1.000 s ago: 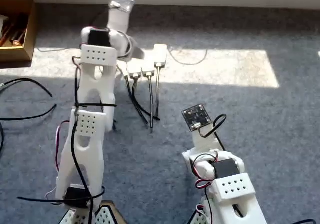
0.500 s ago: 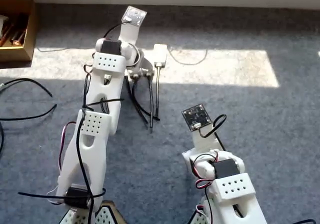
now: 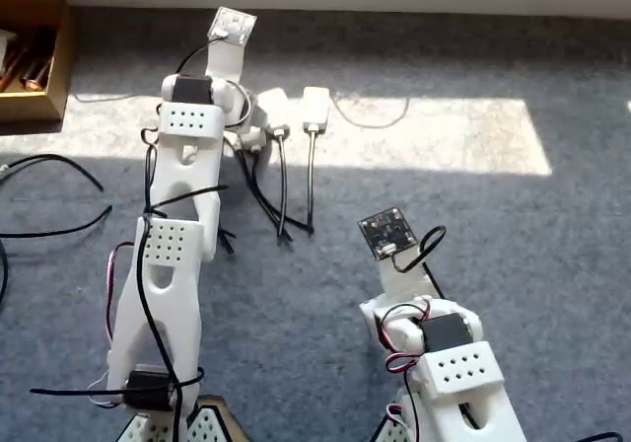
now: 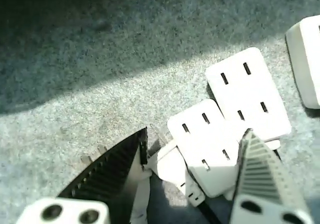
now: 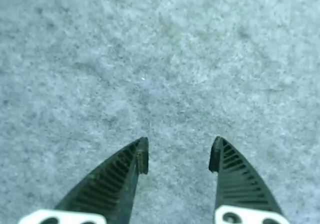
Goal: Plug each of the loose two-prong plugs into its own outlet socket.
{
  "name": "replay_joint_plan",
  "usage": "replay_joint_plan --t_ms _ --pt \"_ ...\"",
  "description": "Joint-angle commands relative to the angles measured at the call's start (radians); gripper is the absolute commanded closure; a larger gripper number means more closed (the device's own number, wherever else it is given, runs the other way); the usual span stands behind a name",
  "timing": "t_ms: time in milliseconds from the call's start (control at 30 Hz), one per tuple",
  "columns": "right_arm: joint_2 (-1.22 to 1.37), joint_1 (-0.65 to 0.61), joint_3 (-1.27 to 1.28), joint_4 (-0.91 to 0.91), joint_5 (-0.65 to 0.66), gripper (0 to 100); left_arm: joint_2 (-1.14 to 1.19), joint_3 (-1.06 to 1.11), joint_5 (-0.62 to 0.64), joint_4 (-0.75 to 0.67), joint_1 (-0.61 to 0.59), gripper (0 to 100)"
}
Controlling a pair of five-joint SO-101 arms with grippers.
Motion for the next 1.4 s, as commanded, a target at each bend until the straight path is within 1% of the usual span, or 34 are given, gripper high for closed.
replay_joint_plan --t_ms 0,100,233,333,400,467,500,700,967,1067,1367 --pt "0.004 -0.008 -0.010 0.002 -0.006 79.3 -0.018 -0.025 -0.002 0.072 -0.013 73" --pt "0.004 -0.010 -0.010 0.002 -0.006 79.3 -0.016 -0.036 0.000 0.146 0.008 73" --pt "0.004 -0.010 -0.010 0.002 -0.006 79.3 -0.015 -0.036 -0.006 0.250 0.076 73" --pt "0.004 -0.010 -0.010 0.002 -0.006 79.3 -0.015 -0.036 -0.009 0.265 0.125 73" --pt "0.004 -0.010 -0.010 0.002 -0.006 79.3 -0.018 -0.042 -0.011 0.264 0.150 76" --pt "0.004 -0.010 -0.010 0.002 -0.006 79.3 -0.021 -0.042 -0.052 0.264 0.171 79" --pt "0.004 -0.010 -0.010 0.002 -0.006 79.3 -0.022 -0.044 -0.069 0.264 0.177 79" --pt "0.004 -0.010 -0.012 0.002 -0.006 79.3 -0.016 -0.039 -0.069 0.166 0.159 71" --pt "0.004 -0.010 -0.012 0.002 -0.006 79.3 -0.015 -0.036 0.040 0.031 0.067 71" --pt "0.004 -0.010 -0.012 0.002 -0.006 79.3 -0.004 -0.024 0.048 0.021 0.059 71" --pt "0.004 -0.010 -0.010 0.002 -0.006 79.3 0.079 -0.021 0.048 0.017 0.093 72"
